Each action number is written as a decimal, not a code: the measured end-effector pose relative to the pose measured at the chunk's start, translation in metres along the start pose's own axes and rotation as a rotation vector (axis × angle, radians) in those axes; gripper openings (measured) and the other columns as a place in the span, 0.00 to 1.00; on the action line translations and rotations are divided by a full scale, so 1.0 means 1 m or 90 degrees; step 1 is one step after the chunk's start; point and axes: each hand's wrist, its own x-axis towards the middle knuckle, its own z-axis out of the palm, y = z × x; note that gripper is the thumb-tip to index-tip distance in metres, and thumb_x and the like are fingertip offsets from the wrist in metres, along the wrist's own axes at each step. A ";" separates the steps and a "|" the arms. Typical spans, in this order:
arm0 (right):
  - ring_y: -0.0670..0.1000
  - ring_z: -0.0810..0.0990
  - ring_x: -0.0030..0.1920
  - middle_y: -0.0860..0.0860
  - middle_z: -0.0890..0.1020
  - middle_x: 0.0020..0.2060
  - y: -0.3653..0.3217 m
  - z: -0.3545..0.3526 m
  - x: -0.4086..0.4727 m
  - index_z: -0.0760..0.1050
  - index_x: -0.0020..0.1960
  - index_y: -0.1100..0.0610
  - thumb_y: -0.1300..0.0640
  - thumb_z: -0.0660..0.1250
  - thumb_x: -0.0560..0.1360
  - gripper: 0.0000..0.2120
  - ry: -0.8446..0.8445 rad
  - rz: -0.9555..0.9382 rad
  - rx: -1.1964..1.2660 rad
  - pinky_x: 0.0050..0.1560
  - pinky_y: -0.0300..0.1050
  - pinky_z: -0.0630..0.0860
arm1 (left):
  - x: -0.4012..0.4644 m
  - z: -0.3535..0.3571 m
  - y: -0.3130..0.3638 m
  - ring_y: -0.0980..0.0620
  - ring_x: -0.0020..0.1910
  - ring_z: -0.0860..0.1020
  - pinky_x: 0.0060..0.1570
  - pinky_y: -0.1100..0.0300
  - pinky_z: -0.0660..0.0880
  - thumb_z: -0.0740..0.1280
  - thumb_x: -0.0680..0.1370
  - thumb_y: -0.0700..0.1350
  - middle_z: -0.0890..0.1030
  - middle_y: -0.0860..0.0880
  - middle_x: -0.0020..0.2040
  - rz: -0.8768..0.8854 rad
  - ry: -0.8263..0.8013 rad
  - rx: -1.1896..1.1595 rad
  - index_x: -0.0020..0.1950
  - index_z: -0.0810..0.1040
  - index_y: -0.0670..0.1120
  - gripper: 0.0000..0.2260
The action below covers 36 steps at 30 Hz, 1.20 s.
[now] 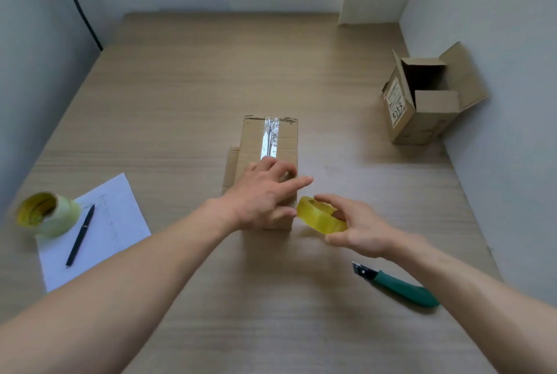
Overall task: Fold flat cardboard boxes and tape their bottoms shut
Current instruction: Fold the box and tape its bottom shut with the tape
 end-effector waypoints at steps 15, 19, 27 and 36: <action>0.54 0.80 0.45 0.45 0.72 0.33 -0.040 -0.074 0.036 0.79 0.45 0.47 0.39 0.69 0.71 0.12 0.180 -0.111 -0.608 0.37 0.44 0.64 | 0.066 -0.019 0.029 0.47 0.56 0.67 0.50 0.51 0.71 0.69 0.68 0.68 0.69 0.56 0.37 -0.189 -0.198 -0.088 0.77 0.49 0.67 0.43; 0.55 0.79 0.49 0.48 0.81 0.42 -0.032 -0.064 0.030 0.79 0.50 0.46 0.38 0.69 0.71 0.14 0.226 -0.115 -0.550 0.38 0.44 0.64 | 0.081 -0.021 0.034 0.50 0.52 0.77 0.45 0.58 0.73 0.75 0.68 0.53 0.72 0.61 0.37 -0.307 -0.167 -0.152 0.67 0.71 0.67 0.29; 0.54 0.75 0.57 0.49 0.81 0.46 -0.009 -0.026 0.023 0.78 0.50 0.51 0.42 0.69 0.73 0.14 0.267 -0.086 -0.502 0.42 0.47 0.67 | 0.086 -0.019 0.039 0.52 0.47 0.76 0.37 0.60 0.66 0.79 0.63 0.57 0.78 0.59 0.42 -0.314 -0.154 -0.079 0.54 0.79 0.61 0.21; 0.57 0.73 0.63 0.54 0.77 0.62 0.009 -0.010 -0.004 0.76 0.61 0.54 0.48 0.74 0.67 0.25 0.407 -0.093 -0.228 0.60 0.52 0.74 | 0.087 -0.019 0.038 0.52 0.44 0.74 0.34 0.61 0.64 0.79 0.62 0.60 0.77 0.58 0.42 -0.326 -0.153 -0.052 0.46 0.80 0.61 0.16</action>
